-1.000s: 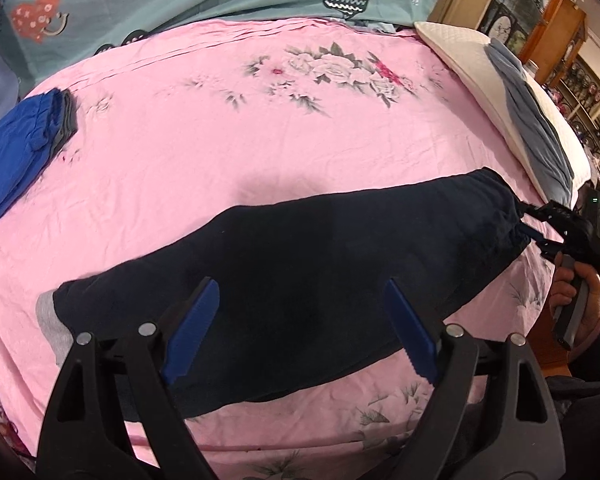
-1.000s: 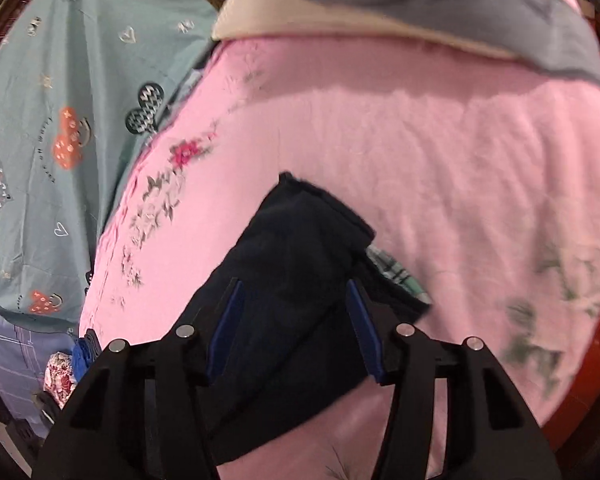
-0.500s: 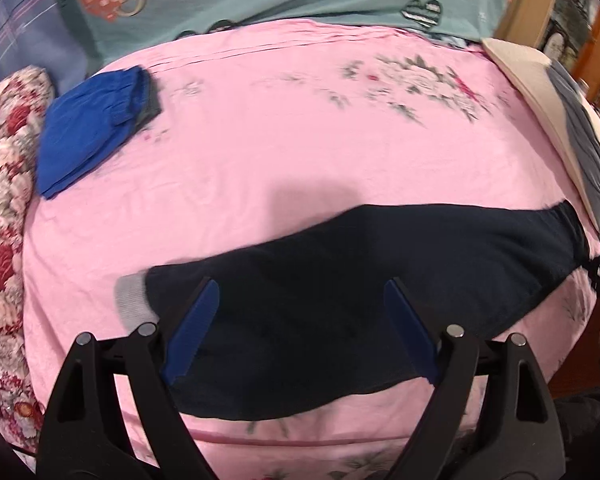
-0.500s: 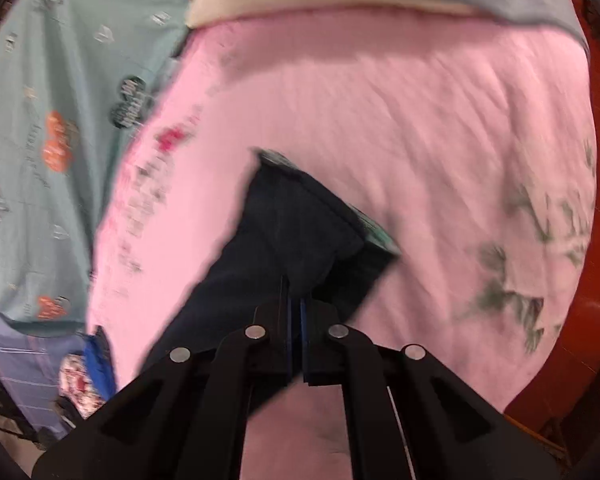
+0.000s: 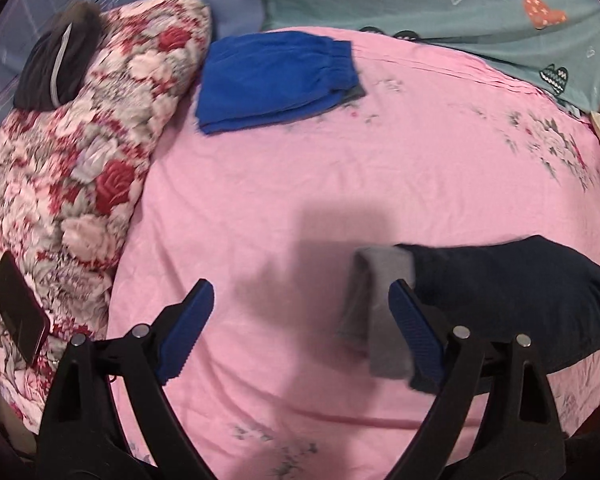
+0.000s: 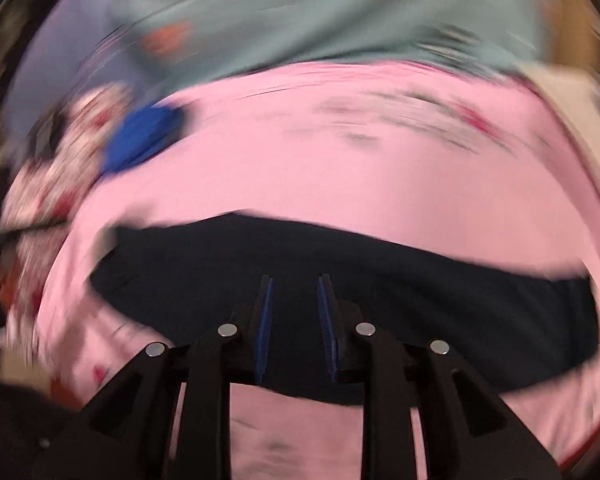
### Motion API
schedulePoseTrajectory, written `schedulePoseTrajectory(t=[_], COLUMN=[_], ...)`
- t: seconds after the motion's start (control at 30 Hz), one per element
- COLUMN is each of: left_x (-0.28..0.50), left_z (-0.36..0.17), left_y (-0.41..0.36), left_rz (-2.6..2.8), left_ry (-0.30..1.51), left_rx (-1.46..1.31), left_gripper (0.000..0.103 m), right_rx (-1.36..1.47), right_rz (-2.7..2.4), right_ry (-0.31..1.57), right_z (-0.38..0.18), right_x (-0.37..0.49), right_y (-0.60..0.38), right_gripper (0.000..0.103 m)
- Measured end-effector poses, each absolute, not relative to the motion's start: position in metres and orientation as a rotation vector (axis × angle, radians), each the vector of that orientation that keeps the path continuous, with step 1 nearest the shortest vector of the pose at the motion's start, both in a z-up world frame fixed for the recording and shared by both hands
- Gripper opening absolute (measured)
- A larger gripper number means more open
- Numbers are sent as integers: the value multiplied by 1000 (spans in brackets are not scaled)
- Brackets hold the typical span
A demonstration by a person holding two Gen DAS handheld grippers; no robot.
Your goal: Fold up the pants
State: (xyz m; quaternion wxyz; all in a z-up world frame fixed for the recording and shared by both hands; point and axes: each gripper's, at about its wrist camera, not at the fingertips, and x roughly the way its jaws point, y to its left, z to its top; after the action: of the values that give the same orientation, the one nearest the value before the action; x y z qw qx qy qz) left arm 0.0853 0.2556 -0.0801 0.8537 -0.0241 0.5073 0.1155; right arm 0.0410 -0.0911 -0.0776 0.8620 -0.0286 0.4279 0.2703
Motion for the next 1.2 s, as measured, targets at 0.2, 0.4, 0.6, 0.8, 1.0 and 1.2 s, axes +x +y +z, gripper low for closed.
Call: schedulePoseTrajectory(t=[0.2,0.4,0.6,0.8,1.0,1.2], left_x=[57,35,30,44,77,101], left_z=[-96,-112,-120,-118,-92,-92], left_y=[299,348,382,368,301,181], left_rz=[275,288,295,239,57,-268], left_ry=[1092,1131,1124,1108,1020,952], left_rx=[-87,-174,-314,-274,-201,-106], left_gripper=[91,91,91,91,91,92], right_rx=[-455,-634,-408,-458,-244,-49], right_rz=[898,832,757,800,795,424], right_ry=[777,737,787,908,855,961], right_z=[-111,-152,-130,-169,-104,-120], right_x=[17,27,41,30,30,51], right_y=[89,157,160,164,112,-16], right_gripper=[37,15,10,17,46,47])
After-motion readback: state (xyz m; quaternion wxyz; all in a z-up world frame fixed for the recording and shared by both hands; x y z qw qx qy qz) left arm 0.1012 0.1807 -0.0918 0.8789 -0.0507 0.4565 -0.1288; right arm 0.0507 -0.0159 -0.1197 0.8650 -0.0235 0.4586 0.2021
